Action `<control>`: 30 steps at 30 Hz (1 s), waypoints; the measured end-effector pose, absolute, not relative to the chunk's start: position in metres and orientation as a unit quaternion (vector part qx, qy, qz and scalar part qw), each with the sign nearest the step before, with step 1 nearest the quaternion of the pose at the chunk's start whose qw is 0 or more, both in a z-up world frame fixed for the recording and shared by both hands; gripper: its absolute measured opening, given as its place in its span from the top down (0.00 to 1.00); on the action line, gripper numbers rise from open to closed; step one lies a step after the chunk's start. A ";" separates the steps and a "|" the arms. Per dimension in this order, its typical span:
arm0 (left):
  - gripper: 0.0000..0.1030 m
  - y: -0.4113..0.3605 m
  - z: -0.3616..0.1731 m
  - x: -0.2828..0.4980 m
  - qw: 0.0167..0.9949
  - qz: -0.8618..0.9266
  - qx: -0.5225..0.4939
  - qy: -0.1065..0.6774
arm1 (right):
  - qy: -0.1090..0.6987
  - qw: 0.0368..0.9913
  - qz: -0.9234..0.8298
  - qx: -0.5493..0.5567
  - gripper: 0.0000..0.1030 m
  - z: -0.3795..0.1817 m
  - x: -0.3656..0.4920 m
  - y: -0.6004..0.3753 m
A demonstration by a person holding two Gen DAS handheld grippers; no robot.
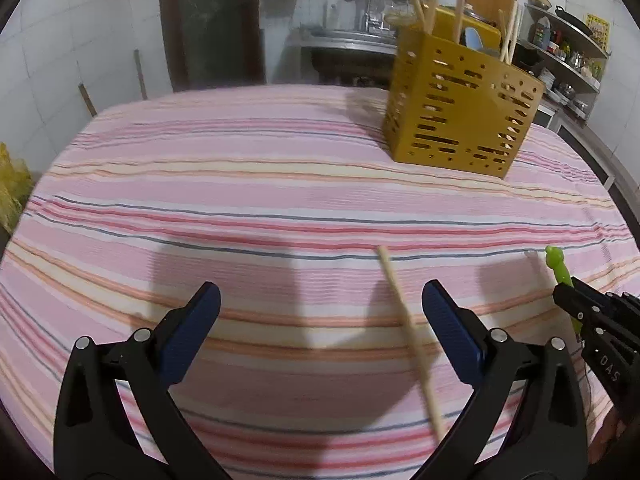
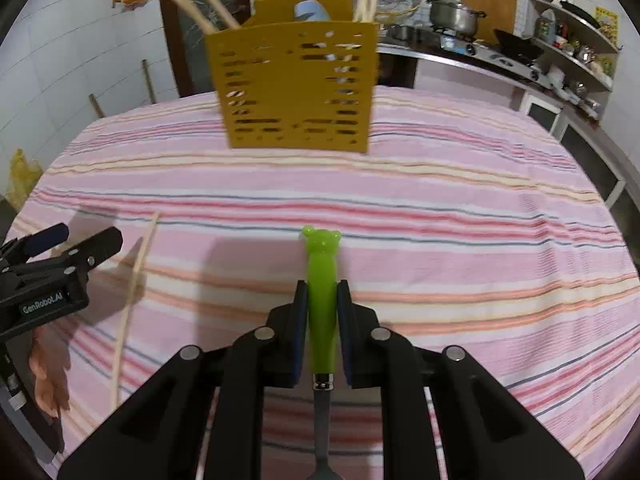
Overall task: Organize utensils
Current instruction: 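Close the right tool on the green frog fork while the left tool grasps the chopstick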
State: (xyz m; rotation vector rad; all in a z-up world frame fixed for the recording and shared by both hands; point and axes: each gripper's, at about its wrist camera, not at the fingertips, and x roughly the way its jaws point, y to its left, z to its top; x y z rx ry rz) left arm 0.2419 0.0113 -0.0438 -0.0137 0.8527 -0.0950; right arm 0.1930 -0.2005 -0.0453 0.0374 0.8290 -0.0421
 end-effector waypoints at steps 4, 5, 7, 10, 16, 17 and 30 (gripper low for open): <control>0.32 -0.009 -0.050 0.254 0.898 -0.062 -0.006 0.436 | 0.408 0.912 -0.036 0.031 0.85 -0.052 0.199 -0.213; 0.38 -0.012 -0.052 0.258 0.894 -0.064 -0.007 0.444 | 0.410 0.911 -0.037 0.034 0.85 -0.053 0.200 -0.215; 0.48 -0.019 -0.058 0.264 0.886 -0.061 -0.010 0.460 | 0.412 0.909 -0.035 0.050 0.85 -0.057 0.204 -0.221; 0.48 -0.027 -0.058 0.267 0.888 -0.054 -0.004 0.458 | 0.415 0.908 -0.036 0.054 0.85 -0.055 0.209 -0.226; 0.53 -0.035 -0.059 0.268 0.886 -0.054 0.019 0.461 | 0.430 0.900 -0.036 0.066 0.84 -0.056 0.223 -0.231; 0.54 -0.036 -0.060 0.268 0.885 -0.056 0.023 0.461 | 0.431 0.899 -0.036 0.068 0.84 -0.056 0.225 -0.231; 0.92 -0.037 -0.056 0.275 0.881 -0.077 0.009 0.467 | 0.434 0.896 -0.030 0.089 0.84 -0.057 0.243 -0.237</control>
